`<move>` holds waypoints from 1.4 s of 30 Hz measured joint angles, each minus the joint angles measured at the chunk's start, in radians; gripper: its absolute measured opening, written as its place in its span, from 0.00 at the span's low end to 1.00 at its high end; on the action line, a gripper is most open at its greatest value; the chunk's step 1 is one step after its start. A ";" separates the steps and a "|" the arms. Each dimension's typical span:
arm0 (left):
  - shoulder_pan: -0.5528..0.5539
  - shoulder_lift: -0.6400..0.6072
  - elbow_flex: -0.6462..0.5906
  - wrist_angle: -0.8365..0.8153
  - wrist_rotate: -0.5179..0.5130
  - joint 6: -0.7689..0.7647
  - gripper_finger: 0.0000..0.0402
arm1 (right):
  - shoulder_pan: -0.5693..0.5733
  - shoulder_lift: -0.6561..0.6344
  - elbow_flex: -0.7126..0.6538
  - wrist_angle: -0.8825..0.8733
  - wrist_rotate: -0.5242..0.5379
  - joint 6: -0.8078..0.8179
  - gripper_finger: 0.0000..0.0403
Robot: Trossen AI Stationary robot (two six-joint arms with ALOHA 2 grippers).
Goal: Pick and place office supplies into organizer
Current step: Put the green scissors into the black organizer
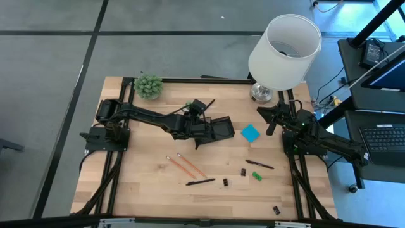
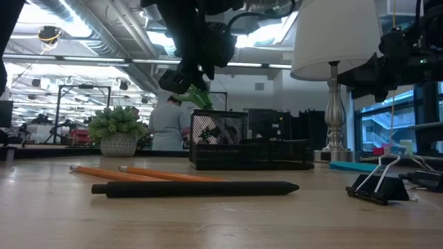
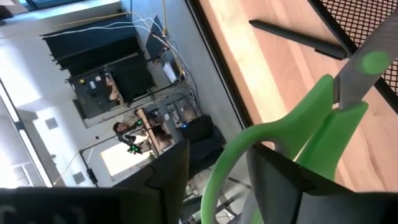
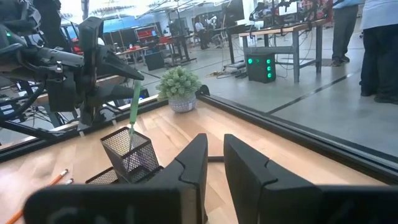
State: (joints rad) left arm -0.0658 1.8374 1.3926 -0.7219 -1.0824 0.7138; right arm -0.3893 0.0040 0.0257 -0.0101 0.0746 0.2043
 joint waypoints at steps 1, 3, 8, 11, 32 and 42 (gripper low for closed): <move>0.000 0.000 0.000 0.000 0.000 0.004 0.41 | 0.000 0.000 0.000 0.000 0.000 0.000 0.14; 0.000 -0.002 0.000 0.000 0.000 0.006 0.43 | 0.000 0.000 0.000 0.000 0.000 -0.001 0.14; -0.006 -0.011 0.000 -0.001 -0.008 0.039 0.42 | 0.000 0.000 0.000 0.000 0.000 -0.008 0.14; -0.013 -0.014 0.000 0.002 -0.015 0.063 0.42 | 0.000 0.000 0.000 0.000 0.001 -0.027 0.14; -0.021 -0.014 0.000 0.002 -0.008 0.058 0.41 | 0.000 0.000 0.000 0.001 -0.111 0.081 0.14; -0.021 -0.013 0.000 0.009 0.002 0.049 0.41 | 0.000 0.024 0.000 0.172 -0.156 0.238 0.14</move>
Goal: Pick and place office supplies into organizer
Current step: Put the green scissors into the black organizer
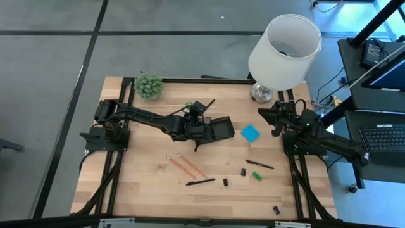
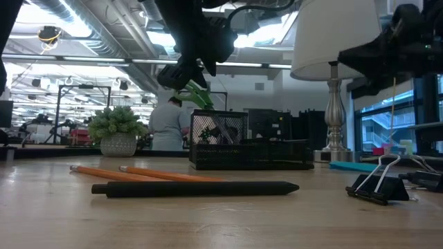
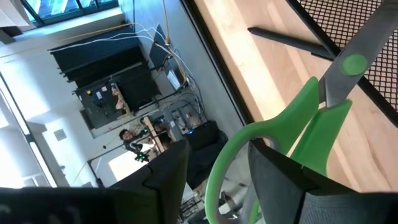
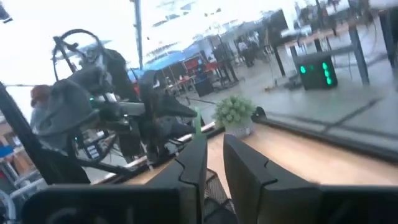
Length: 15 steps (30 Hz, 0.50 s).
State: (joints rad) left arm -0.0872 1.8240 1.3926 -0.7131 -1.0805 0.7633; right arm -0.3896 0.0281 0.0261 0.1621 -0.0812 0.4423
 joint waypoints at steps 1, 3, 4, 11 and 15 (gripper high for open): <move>0.000 0.000 0.000 0.000 0.000 -0.005 0.40 | 0.000 0.015 0.000 -0.001 0.001 0.023 0.14; 0.000 0.000 0.000 0.004 0.001 -0.017 0.40 | 0.003 0.052 0.000 0.007 0.001 0.053 0.14; 0.000 0.000 0.000 0.007 0.001 -0.019 0.40 | 0.006 0.074 0.000 0.019 0.001 0.059 0.14; 0.000 0.000 0.000 0.043 0.000 -0.025 0.39 | 0.056 0.280 0.000 0.258 0.001 -0.039 0.14; -0.004 0.000 0.000 0.067 0.000 -0.019 0.39 | 0.075 0.418 0.000 0.362 0.001 -0.048 0.14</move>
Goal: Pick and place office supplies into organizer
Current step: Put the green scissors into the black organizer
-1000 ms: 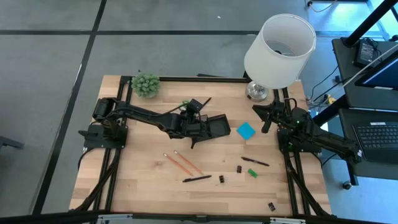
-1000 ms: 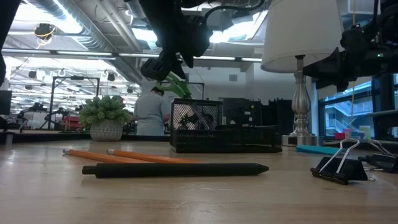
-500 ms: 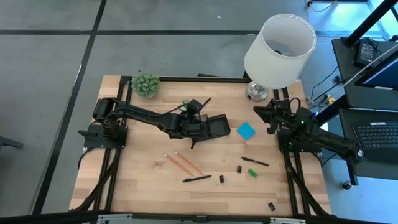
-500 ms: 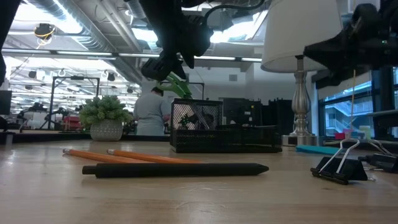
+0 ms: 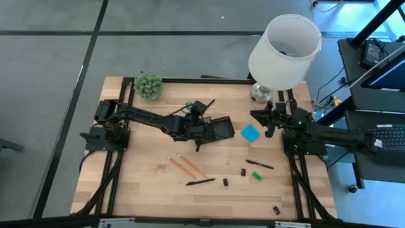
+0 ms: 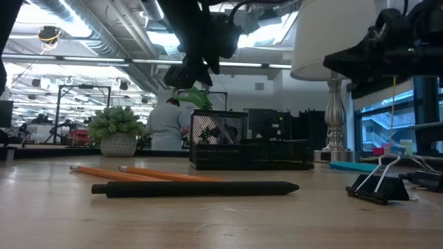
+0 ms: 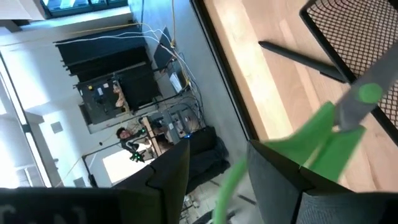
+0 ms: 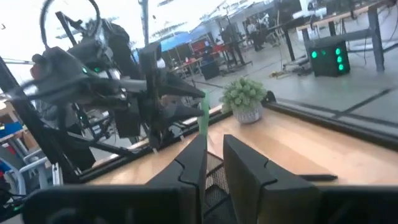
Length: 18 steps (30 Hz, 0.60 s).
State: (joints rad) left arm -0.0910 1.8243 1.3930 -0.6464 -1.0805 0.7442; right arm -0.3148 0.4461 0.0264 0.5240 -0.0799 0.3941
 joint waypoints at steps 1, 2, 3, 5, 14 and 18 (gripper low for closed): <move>0.000 0.000 0.000 0.000 0.000 0.000 0.39 | 0.006 0.031 0.004 0.010 0.001 0.010 0.14; -0.002 0.000 0.000 0.000 0.000 0.001 0.39 | 0.013 0.065 0.014 0.009 0.000 0.017 0.14; -0.003 0.000 0.000 0.000 0.000 0.002 0.39 | 0.021 0.097 0.030 0.010 0.000 0.017 0.14; -0.006 0.000 0.000 -0.001 0.001 0.002 0.38 | 0.043 0.163 0.064 0.010 0.000 -0.011 0.14; -0.014 0.000 0.000 -0.001 -0.020 0.010 0.37 | 0.094 0.416 0.216 0.010 0.000 -0.051 0.14; -0.031 -0.020 0.000 -0.001 -0.071 0.013 0.37 | 0.099 0.497 0.256 0.009 0.000 -0.055 0.14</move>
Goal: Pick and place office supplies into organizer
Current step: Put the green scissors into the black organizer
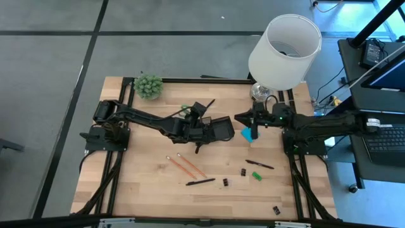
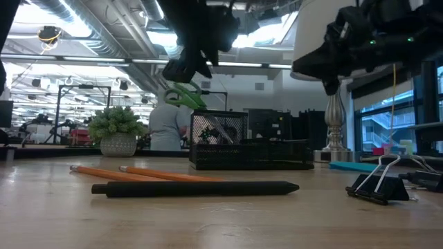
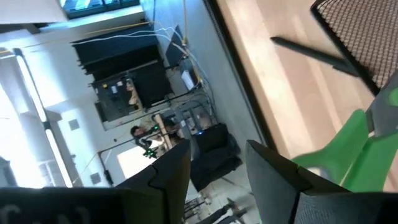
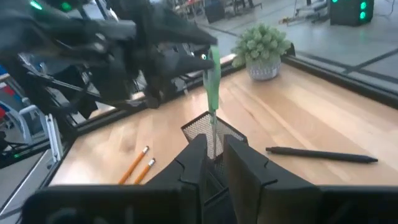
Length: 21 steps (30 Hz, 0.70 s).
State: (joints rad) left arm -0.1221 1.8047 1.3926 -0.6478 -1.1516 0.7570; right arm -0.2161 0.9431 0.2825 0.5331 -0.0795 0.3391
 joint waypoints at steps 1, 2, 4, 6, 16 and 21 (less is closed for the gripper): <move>-0.005 -0.010 0.000 0.002 -0.006 -0.009 0.37 | 0.000 0.018 0.009 0.000 0.000 0.003 0.14; -0.009 -0.023 0.000 0.003 -0.009 -0.021 0.37 | 0.000 0.033 0.016 0.000 0.000 0.011 0.14; -0.021 -0.051 0.000 0.004 -0.017 -0.065 0.36 | 0.000 0.060 0.025 0.001 0.000 0.028 0.14; -0.033 -0.081 0.000 0.004 -0.016 -0.134 0.36 | 0.000 0.082 0.028 0.000 0.000 0.052 0.14; -0.046 -0.343 0.000 -0.090 0.306 -0.912 0.34 | 0.000 0.115 0.028 0.003 -0.003 0.154 0.14; -0.023 -0.444 -0.047 -0.135 0.541 -1.086 0.36 | -0.001 0.115 0.029 0.017 -0.003 0.152 0.14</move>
State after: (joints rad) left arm -0.1450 1.3602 1.3454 -0.7833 -0.6106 -0.3287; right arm -0.2167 1.0584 0.3111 0.5502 -0.0826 0.4909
